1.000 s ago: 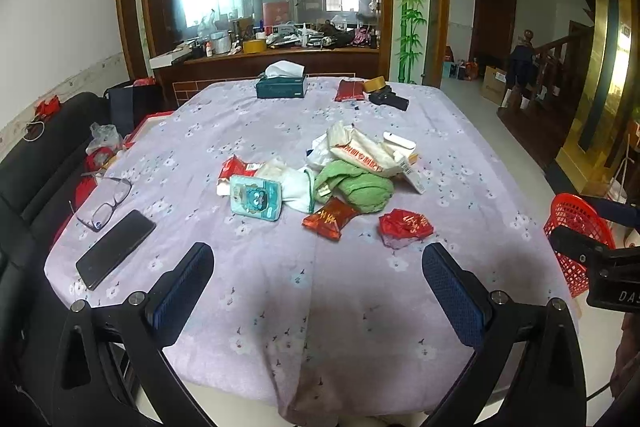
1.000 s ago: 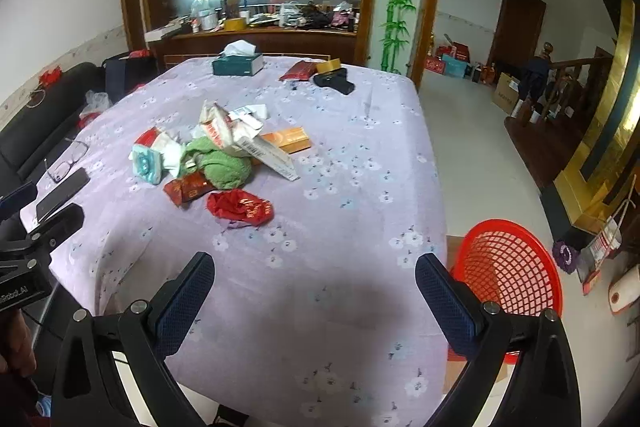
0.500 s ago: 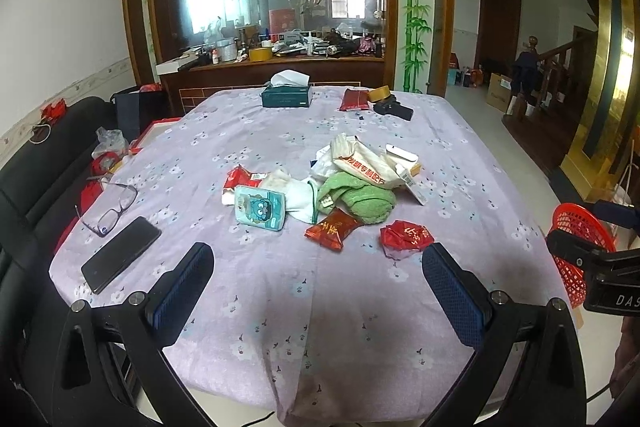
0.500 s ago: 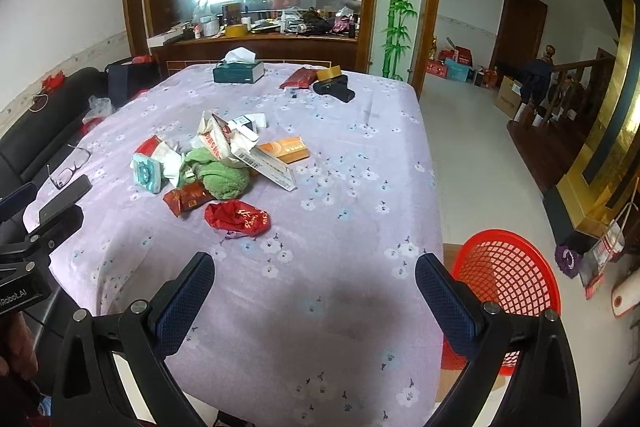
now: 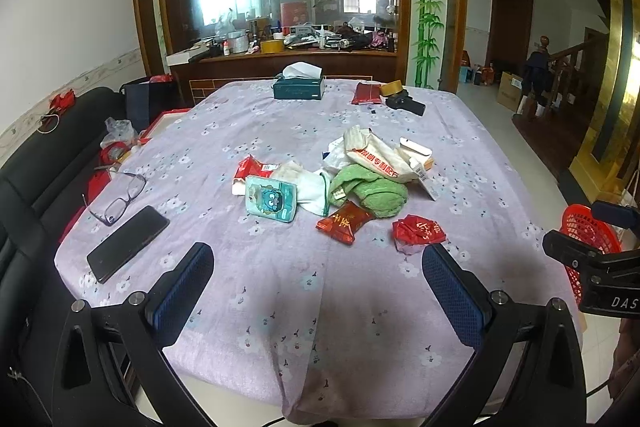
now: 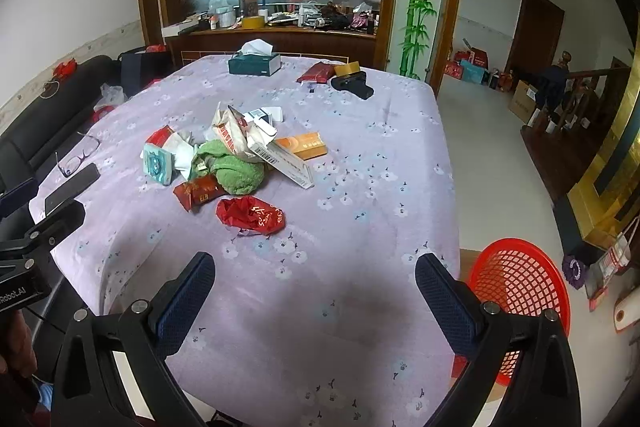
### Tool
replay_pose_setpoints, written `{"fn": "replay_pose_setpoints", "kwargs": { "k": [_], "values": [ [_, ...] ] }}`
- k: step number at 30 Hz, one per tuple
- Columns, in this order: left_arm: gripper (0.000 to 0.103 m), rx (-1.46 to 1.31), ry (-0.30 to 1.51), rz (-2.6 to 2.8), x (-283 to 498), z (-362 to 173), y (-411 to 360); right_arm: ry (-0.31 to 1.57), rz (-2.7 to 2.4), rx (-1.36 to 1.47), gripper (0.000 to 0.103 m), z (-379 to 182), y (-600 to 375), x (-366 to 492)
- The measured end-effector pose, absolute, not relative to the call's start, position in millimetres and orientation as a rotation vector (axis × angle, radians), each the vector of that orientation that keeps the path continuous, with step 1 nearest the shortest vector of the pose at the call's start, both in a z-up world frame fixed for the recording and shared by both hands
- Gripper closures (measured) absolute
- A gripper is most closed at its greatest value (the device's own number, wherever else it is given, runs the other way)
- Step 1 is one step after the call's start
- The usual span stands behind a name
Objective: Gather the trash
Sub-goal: 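Move both tools toward the red candy wrappers on the table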
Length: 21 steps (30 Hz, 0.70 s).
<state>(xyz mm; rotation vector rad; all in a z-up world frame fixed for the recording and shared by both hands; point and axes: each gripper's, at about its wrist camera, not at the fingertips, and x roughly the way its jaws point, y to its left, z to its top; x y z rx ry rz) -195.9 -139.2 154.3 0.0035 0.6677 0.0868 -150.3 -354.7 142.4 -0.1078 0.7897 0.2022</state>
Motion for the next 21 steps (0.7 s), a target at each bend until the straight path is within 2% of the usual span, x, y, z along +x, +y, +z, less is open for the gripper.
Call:
{"fn": "replay_pose_setpoints", "kwargs": {
  "k": [17,21],
  "values": [
    [0.000,-0.003,0.692,0.129,-197.3,148.1,-138.6,0.806,0.258,-0.126,0.002,136.0,-348.3,-139.4],
    [0.000,-0.002,0.711,0.133,-197.6,144.6,-139.8,0.818,0.280,-0.123,0.005,132.1,-348.3,-137.8]
  ]
}}
